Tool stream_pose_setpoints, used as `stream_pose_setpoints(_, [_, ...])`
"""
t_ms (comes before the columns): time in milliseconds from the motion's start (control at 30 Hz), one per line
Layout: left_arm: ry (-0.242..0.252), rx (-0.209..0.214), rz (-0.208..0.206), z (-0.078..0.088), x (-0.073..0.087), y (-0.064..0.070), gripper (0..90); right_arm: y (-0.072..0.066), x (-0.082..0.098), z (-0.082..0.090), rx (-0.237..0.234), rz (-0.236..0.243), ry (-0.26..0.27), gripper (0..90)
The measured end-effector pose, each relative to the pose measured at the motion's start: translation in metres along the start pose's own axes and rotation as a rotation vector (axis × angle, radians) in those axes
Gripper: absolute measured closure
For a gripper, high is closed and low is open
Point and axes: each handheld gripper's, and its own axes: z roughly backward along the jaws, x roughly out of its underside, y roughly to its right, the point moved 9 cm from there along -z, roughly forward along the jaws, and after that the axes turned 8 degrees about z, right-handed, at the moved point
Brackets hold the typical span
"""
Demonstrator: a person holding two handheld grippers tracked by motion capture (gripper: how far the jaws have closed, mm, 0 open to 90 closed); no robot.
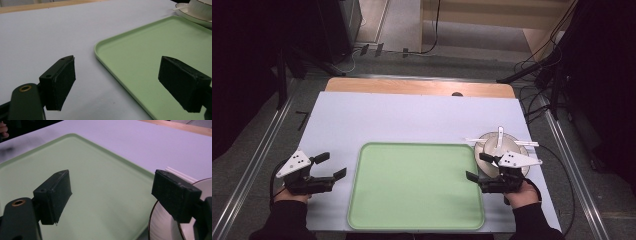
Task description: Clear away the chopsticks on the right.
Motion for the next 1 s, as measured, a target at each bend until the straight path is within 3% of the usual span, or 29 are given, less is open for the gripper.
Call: stream_pose_setpoints(1000, [-0.013, 0.000, 0.007, -0.0004, 0.0017, -0.0005, 13.7, -0.0029, 0.0019, -0.0010, -0.016, 0.000, -0.017, 16.6])
